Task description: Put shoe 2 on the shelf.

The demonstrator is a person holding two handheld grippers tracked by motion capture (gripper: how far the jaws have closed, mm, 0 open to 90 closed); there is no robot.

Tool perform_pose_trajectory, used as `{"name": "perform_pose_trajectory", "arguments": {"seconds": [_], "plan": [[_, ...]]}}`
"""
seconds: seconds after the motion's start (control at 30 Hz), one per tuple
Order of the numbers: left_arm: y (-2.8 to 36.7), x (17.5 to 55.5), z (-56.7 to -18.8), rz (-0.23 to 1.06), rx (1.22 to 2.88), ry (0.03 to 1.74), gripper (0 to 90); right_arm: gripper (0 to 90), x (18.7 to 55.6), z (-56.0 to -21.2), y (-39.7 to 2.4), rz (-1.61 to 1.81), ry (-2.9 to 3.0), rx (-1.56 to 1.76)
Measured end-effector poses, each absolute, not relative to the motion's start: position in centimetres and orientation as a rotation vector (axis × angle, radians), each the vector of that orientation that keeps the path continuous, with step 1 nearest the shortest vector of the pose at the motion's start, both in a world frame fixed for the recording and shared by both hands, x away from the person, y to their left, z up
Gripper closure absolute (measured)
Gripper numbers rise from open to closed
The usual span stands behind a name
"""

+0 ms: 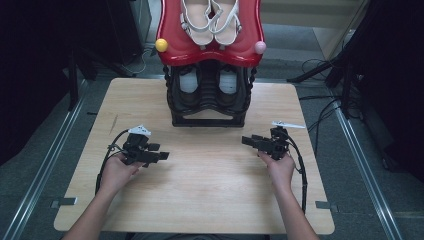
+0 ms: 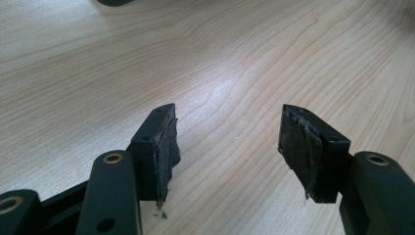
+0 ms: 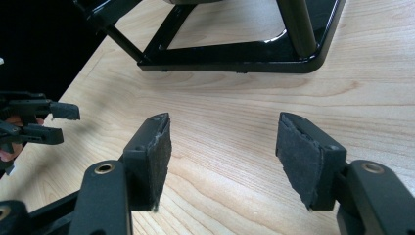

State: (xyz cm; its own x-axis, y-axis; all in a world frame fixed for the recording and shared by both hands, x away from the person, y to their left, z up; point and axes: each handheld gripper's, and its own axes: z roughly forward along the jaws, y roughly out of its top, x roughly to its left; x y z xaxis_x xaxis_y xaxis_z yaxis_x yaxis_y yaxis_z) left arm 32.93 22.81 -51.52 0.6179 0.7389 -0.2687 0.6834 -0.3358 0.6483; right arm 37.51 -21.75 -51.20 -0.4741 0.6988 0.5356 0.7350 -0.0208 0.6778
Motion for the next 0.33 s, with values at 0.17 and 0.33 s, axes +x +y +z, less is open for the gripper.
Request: {"name": "perform_pose_trajectory", "arguments": {"seconds": [0.17,0.33], "plan": [[22.69,33.01,-51.71,0.079,2.095,1.115,38.5,38.5,37.50,-51.29,-21.54,-1.533,-2.190,-1.583],[22.23,33.04,-52.00,0.058,2.112,1.092,35.9,37.5,37.55,-51.55,-21.23,-1.486,-2.260,-1.573]]}}
